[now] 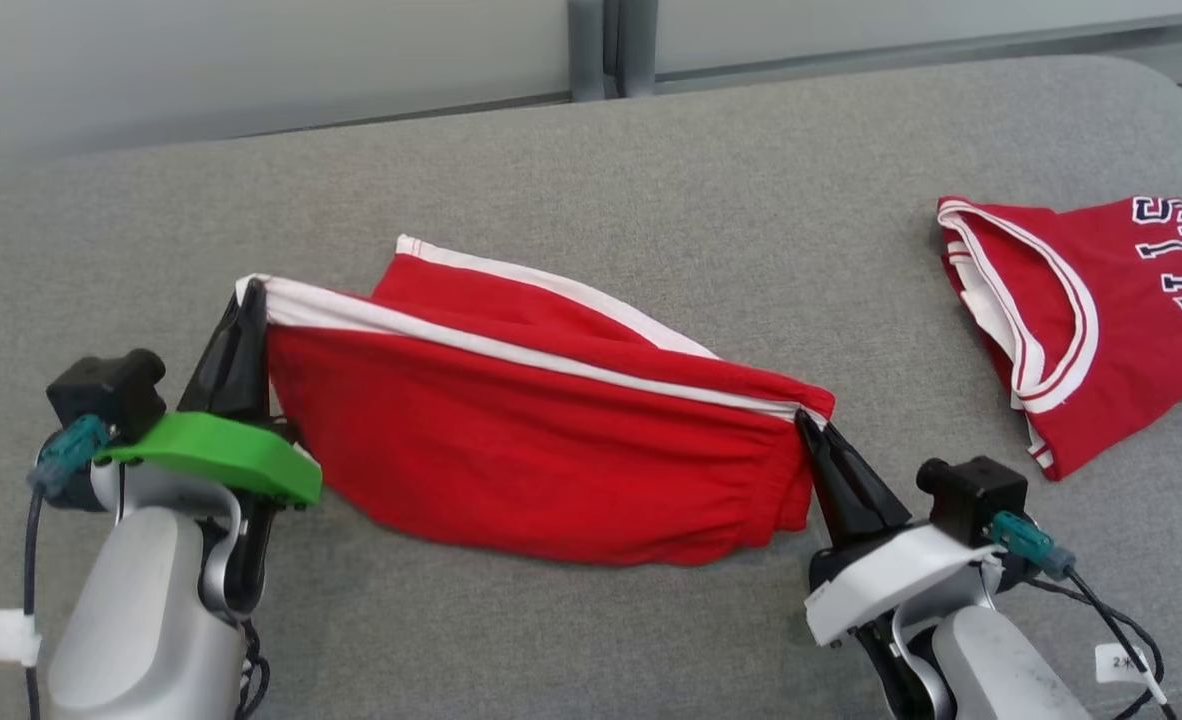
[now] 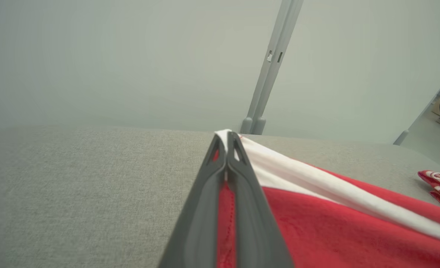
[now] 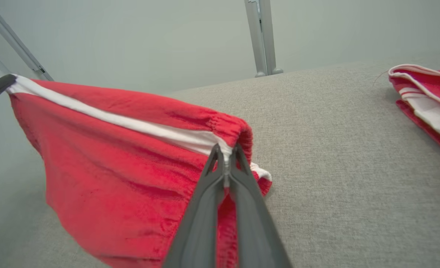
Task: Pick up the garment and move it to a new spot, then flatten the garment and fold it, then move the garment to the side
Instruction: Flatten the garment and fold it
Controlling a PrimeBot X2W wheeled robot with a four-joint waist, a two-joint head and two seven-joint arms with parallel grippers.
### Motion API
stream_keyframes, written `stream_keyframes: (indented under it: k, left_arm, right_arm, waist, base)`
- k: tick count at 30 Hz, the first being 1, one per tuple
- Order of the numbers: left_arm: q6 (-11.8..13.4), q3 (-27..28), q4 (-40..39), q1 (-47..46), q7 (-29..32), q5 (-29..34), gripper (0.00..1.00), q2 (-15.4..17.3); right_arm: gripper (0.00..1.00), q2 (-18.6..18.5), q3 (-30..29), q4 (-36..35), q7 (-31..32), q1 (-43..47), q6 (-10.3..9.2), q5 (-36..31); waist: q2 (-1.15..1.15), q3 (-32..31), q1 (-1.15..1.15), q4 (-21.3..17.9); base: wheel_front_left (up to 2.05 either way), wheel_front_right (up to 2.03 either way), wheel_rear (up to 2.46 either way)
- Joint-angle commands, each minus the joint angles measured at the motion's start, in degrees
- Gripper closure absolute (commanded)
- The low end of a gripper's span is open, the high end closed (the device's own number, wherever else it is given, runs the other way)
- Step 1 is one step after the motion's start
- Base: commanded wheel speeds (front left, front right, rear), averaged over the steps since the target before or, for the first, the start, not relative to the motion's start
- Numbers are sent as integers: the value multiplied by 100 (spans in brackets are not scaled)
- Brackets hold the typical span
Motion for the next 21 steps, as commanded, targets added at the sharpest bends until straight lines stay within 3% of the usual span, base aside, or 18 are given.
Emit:
stream_keyframes:
  k: [1,9,21]
  left_arm:
    - [-34,-60,211,-312,2,69,100,59]
    - [-102,-388,1614,-1543,-57,160,100,132]
    - [-133,-725,3000,-2592,-199,195,100,113]
  right_arm:
    - [100,-13,-48,108,-23,-182,-10,27]
    - [100,8,197,713,-137,-854,-10,452]
    - [100,4,502,1387,-249,-1466,-10,774]
  waist:
    - [23,528,0,-358]
    - [23,1042,0,-583]
    - [23,1281,0,-692]
  base:
    - [0,0,0]
    - [0,0,0]
    - [0,0,0]
